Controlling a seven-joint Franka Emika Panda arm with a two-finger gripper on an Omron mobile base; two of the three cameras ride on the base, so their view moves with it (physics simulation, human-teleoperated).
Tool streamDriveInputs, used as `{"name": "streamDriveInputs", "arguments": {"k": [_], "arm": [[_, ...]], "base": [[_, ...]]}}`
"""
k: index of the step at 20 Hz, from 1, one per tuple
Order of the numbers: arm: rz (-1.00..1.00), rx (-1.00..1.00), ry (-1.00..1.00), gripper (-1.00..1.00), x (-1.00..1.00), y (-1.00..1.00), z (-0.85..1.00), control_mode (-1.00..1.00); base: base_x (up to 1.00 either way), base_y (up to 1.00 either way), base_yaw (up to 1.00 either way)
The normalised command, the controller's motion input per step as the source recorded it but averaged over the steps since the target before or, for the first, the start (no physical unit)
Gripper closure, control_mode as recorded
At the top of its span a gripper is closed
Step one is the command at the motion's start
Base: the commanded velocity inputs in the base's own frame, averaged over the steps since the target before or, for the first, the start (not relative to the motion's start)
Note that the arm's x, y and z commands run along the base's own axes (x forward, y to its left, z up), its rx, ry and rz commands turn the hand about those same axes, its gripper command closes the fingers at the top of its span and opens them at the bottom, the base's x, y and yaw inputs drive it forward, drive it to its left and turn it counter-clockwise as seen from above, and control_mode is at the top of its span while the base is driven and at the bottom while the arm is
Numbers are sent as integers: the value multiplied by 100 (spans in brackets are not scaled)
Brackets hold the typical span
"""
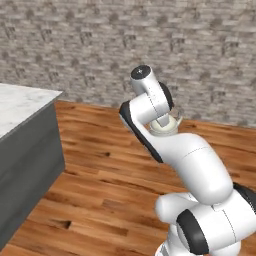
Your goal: The kettle is done boiling. Turn off the stove, then wait for 300 timesteps before moving the kettle to the dining table.
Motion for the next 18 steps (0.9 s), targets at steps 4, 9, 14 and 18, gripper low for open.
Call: {"name": "streamDriveInputs", "arguments": {"k": [4, 9, 14, 18], "arm": [[0, 0, 0, 100, 0, 0, 0, 100], [0, 0, 0, 100, 0, 0, 0, 100], [0, 0, 0, 100, 0, 0, 0, 100], [0, 0, 0, 100, 0, 0, 0, 100]], "base": [[54, -68, 27], [58, -69, 28], [60, -65, 29], [65, -60, 31]]}}
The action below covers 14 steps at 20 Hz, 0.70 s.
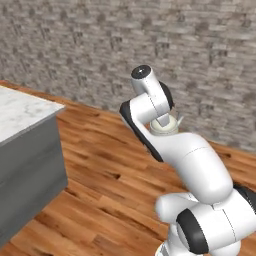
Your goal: The kettle is done boiling. Turn off the stove, then wait for 300 timesteps before moving the kettle to the dining table.
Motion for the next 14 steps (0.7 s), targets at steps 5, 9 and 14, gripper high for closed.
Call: {"name": "streamDriveInputs", "arguments": {"k": [5, 9, 14], "arm": [[0, 0, 0, 100, 0, 0, 0, 100], [0, 0, 0, 100, 0, 0, 0, 100], [0, 0, 0, 100, 0, 0, 0, 100]], "base": [[60, -61, 32], [59, -57, 32], [56, -57, 32]]}}
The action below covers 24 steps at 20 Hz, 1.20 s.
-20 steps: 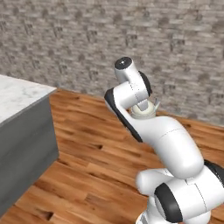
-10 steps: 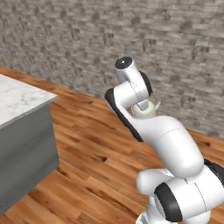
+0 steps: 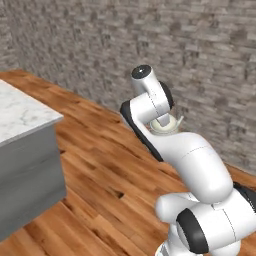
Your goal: The kettle is done boiling. Turn off the stove, then wait for 300 timesteps before moving the kettle to the dining table.
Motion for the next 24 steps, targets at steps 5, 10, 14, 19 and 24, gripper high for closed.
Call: {"name": "streamDriveInputs", "arguments": {"k": [5, 10, 14, 19, 24], "arm": [[0, 0, 0, 100, 0, 0, 0, 100], [0, 0, 0, 100, 0, 0, 0, 100], [0, 0, 0, 100, 0, 0, 0, 100], [0, 0, 0, 100, 0, 0, 0, 100], [0, 0, 0, 100, 0, 0, 0, 100]], "base": [[50, -61, 31], [49, -62, 30], [50, -61, 30], [53, -56, 30], [59, -58, 30]]}}
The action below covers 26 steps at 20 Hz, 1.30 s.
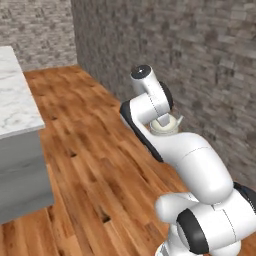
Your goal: The kettle is done boiling. Turn off the stove, then wait for 300 timesteps before moving the kettle to the dining table.
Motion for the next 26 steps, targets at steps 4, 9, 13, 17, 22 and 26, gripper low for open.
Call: {"name": "streamDriveInputs", "arguments": {"k": [4, 9, 13, 17, 22, 26], "arm": [[0, 0, 0, 100, 0, 0, 0, 100], [0, 0, 0, 100, 0, 0, 0, 100], [0, 0, 0, 100, 0, 0, 0, 100], [0, 0, 0, 100, 0, 0, 0, 100], [0, 0, 0, 100, 0, 0, 0, 100], [0, 0, 0, 100, 0, 0, 0, 100]], "base": [[62, -50, 27], [64, -45, 24], [62, -44, 23], [63, -44, 22], [67, -45, 23], [70, -46, 23]]}}
